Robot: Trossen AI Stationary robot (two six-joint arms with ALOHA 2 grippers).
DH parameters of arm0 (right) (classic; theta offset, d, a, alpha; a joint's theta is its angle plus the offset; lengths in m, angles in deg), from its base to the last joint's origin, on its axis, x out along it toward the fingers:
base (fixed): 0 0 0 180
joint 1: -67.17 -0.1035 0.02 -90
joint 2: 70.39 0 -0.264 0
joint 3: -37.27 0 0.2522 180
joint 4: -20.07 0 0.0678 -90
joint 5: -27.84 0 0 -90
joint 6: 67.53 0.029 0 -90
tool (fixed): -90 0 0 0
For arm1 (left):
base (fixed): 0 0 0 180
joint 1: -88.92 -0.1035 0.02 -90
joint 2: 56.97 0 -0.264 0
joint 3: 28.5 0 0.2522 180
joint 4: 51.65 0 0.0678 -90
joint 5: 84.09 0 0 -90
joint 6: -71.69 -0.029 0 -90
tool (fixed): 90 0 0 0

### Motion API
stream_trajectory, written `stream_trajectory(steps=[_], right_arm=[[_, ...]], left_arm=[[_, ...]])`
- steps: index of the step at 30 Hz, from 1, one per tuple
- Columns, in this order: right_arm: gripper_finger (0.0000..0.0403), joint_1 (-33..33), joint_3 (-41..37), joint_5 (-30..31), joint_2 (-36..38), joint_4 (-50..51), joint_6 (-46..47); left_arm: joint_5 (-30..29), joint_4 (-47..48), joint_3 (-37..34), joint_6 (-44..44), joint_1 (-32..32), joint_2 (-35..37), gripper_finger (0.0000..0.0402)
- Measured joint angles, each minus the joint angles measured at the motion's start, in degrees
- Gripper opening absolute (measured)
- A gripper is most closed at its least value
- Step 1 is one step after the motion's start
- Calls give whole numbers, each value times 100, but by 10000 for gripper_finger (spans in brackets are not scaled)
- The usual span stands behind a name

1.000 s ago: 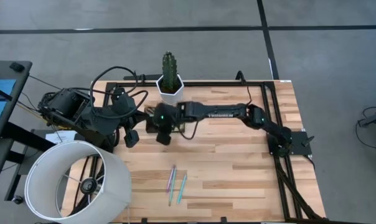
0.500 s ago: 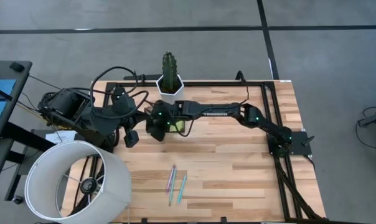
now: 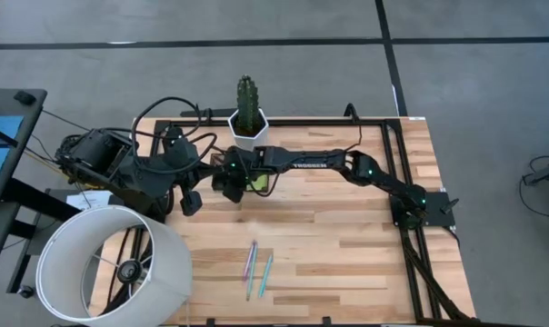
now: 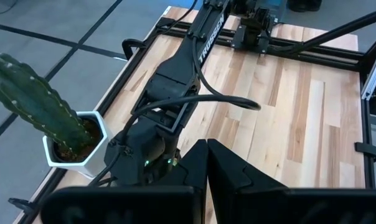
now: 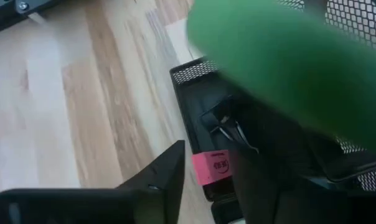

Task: Pick and place office supplies into organizer
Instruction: Put the purple pen into the black mesh organizer

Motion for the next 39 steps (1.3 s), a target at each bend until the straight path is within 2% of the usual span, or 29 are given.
stream_trajectory(steps=[4,6,11,16,21,27,33,39], right_arm=[[155,-2,0,-40,0,33,-1],[171,-2,0,-296,18,66,-6],[195,-4,-18,-1612,222,324,85],[196,-43,-6,-3031,618,1036,279],[182,-230,-11,-3651,755,1967,-243],[163,-447,-20,-3563,1200,3250,-1119],[153,-505,-4,-3480,1995,3678,-1263],[153,-434,-7,-2791,3110,4428,-1408]], left_arm=[[-2,0,0,-29,2,0,0],[0,0,0,-29,0,0,0],[0,-1,0,-22,1,0,0],[71,-2,0,151,2,-19,0],[98,3,2,158,-7,-133,0],[118,-2,0,210,-7,-433,0],[156,-326,0,627,-179,-813,0],[675,-554,0,806,-417,-1278,11]])
